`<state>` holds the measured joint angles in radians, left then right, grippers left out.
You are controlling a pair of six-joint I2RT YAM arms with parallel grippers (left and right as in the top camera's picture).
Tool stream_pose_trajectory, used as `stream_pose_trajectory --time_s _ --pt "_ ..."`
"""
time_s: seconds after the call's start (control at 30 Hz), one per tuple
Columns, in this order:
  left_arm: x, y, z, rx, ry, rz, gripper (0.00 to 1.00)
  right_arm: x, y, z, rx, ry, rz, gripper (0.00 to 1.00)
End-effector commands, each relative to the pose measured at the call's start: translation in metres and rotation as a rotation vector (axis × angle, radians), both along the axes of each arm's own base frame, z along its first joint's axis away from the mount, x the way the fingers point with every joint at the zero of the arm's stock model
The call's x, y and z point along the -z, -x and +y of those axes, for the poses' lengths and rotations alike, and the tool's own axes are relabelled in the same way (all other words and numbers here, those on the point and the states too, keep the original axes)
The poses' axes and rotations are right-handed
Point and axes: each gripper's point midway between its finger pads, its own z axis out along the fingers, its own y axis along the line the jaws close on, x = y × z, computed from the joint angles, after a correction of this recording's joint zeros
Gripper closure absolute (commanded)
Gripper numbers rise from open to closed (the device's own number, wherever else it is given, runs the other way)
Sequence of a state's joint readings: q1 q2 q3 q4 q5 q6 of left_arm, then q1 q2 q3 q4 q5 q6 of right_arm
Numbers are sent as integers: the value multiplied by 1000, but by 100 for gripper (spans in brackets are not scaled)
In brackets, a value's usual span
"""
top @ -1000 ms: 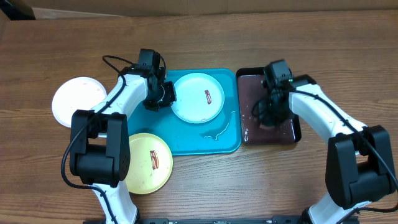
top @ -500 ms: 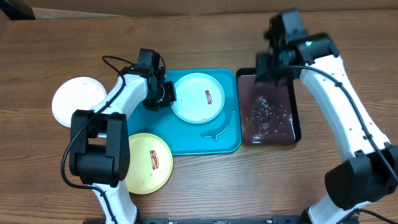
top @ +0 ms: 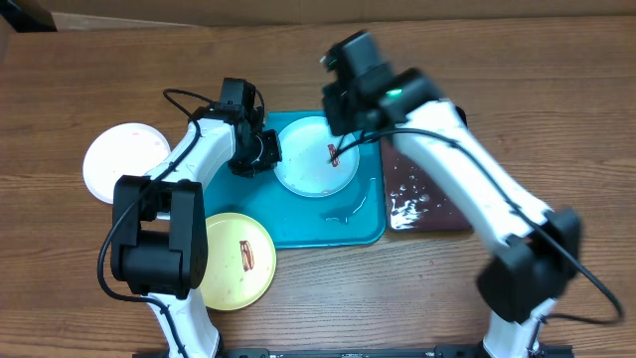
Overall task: Clean dirty plates on tray and stack at the side
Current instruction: 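Lift the wet sponge and carry it onto the light blue plate, then scrub the light blue plate with the sponge while the left gripper holds it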
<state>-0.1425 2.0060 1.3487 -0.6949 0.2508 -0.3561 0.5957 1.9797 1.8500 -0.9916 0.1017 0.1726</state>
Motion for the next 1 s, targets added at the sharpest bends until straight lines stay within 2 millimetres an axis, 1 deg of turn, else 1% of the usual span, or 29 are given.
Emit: stream_pose_trajectory --time_s 0.0,0.1,0.2,0.63,0.8,0.83,0.97 --pt "2 -3 0 -3 11 4 96 18 -11 -7 44 125 -39 96" --pt "2 -3 0 -3 11 4 96 40 -12 -7 47 175 -18 96" --pt "2 -3 0 -3 11 4 96 56 -14 -9 51 204 0 96" --pt "2 -3 0 -3 11 4 96 96 -14 -8 62 241 62 96" --pt "2 -3 0 -3 12 4 96 119 -13 -10 74 262 99 96" --pt "2 -3 0 -3 12 4 96 126 -13 -10 77 269 108 96" --pt "2 -3 0 -3 12 4 96 140 -13 -11 78 283 123 96"
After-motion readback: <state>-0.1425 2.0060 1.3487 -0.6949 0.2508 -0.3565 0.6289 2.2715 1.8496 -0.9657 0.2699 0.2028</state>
